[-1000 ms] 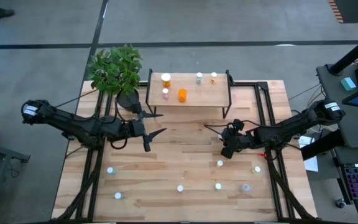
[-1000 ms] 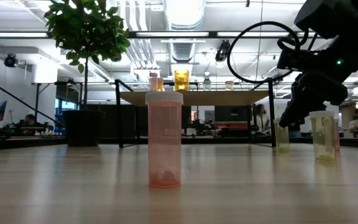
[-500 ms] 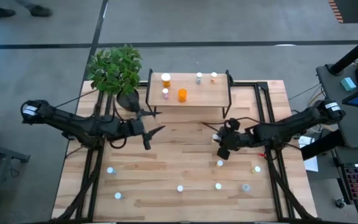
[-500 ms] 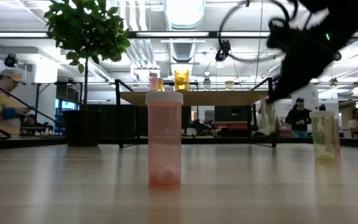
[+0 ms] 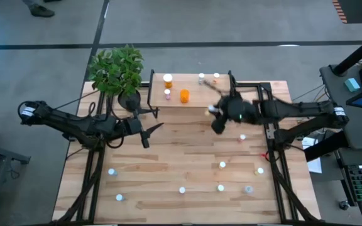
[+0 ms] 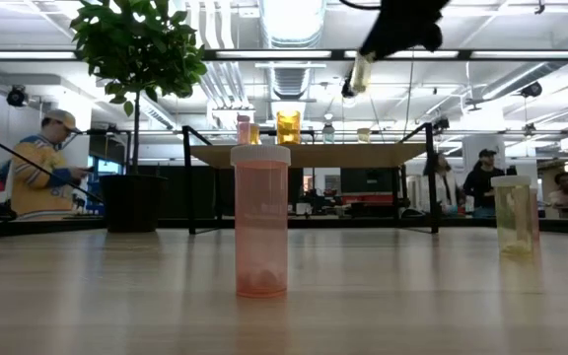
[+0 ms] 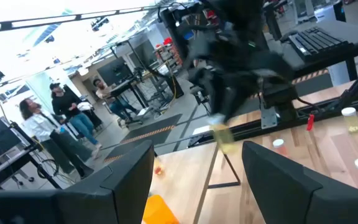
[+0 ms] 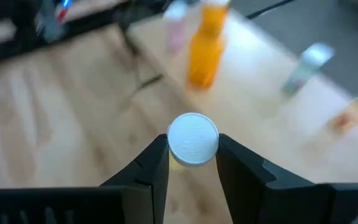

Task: Pick and place medicine bottles onto shelf by color
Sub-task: Put the yellow pill bottle on the shelf

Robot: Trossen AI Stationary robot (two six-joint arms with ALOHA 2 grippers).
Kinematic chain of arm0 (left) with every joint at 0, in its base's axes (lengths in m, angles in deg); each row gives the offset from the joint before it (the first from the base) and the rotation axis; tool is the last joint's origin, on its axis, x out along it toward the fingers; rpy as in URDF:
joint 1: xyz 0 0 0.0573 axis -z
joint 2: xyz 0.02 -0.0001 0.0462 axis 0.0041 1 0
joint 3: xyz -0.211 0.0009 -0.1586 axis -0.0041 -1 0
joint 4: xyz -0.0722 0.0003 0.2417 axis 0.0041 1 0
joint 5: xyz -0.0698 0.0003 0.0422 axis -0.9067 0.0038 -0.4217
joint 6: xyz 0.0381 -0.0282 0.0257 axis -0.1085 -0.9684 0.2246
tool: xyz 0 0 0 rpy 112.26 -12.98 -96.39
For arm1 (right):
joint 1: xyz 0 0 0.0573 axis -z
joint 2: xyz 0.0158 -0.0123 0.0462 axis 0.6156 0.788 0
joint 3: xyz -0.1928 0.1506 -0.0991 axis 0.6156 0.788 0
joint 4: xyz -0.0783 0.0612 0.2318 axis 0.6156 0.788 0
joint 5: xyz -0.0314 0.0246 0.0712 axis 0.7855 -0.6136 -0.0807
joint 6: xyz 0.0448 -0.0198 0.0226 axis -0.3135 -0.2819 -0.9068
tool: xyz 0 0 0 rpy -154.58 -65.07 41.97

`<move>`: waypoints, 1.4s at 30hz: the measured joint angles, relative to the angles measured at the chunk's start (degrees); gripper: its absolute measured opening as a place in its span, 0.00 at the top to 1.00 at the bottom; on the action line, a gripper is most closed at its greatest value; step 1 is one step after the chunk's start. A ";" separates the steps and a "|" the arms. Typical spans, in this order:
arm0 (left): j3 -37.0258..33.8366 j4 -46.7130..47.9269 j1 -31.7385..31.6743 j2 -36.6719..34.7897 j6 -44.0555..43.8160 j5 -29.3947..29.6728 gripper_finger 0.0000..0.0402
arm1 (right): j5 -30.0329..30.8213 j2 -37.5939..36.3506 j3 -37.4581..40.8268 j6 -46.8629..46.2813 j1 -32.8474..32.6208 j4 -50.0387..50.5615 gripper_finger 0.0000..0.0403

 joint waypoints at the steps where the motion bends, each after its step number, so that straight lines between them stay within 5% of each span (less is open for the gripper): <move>1: -0.02 0.04 0.00 0.00 0.00 0.00 0.43 | -0.08 0.28 -1.39 0.56 1.53 -0.09 0.73; 10: -0.02 0.09 0.00 0.02 0.87 0.04 0.43 | -11.98 9.66 -10.87 8.79 14.80 1.38 0.73; 20: -0.04 0.06 0.00 0.02 0.98 2.67 0.43 | -12.17 19.66 -16.77 8.83 23.25 2.41 0.73; 42: -0.06 0.02 0.00 0.04 1.07 3.04 0.43 | -9.82 23.01 -16.27 9.64 24.20 2.76 0.73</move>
